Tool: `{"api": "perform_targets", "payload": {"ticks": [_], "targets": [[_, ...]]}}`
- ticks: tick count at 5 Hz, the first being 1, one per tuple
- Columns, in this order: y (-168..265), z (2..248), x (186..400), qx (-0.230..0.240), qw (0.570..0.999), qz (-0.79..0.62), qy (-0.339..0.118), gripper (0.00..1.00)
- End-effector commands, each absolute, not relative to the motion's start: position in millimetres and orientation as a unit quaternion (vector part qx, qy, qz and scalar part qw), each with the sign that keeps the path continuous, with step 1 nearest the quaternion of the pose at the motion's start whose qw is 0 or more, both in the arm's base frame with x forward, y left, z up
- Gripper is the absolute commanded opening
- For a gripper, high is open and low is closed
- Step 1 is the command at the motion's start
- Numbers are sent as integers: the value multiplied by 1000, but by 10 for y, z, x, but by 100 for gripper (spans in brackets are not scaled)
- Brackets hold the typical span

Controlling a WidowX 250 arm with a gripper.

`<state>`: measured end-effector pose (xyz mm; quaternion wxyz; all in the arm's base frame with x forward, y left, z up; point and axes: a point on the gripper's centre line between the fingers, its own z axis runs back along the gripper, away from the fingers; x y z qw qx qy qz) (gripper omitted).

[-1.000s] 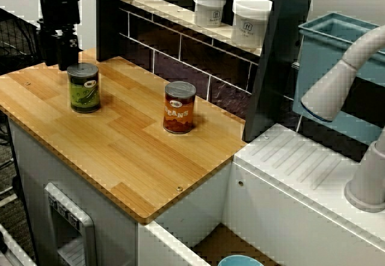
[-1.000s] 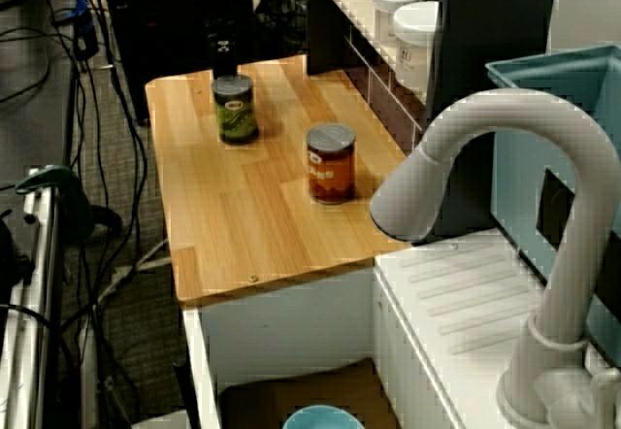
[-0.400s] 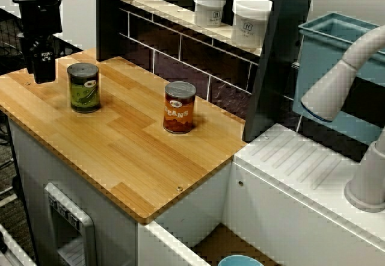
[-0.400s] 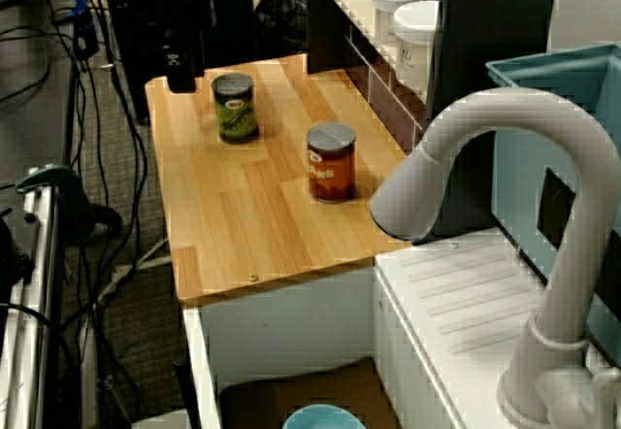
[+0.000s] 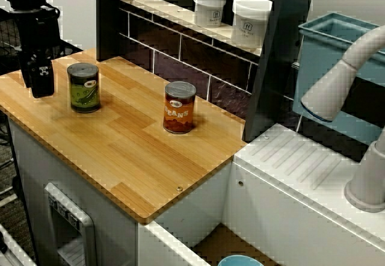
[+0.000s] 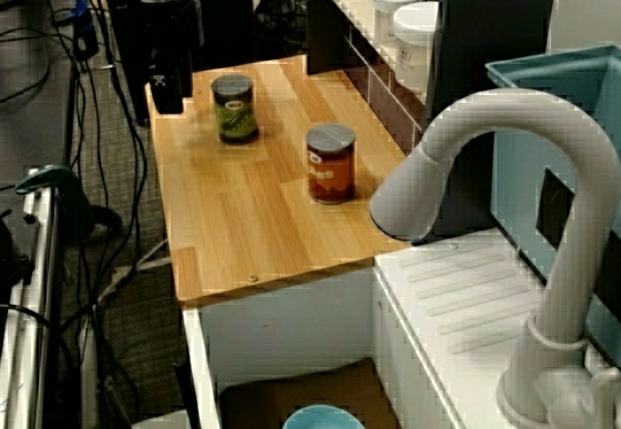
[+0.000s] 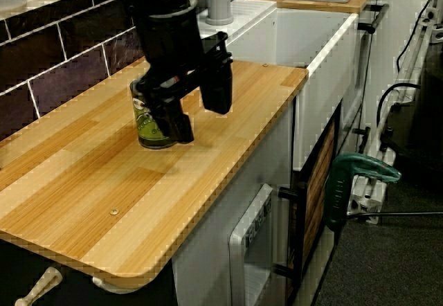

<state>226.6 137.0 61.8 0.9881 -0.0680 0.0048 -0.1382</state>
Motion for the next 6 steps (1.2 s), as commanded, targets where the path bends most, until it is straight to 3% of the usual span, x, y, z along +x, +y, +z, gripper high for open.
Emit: {"api": "perform_targets", "payload": {"ticks": [1, 2, 6], "targets": [[1244, 680, 2407, -51, 994, -95, -19, 100], [1160, 686, 2575, -51, 995, -89, -17, 100], [903, 731, 2904, -50, 994, -96, -10, 100]]}}
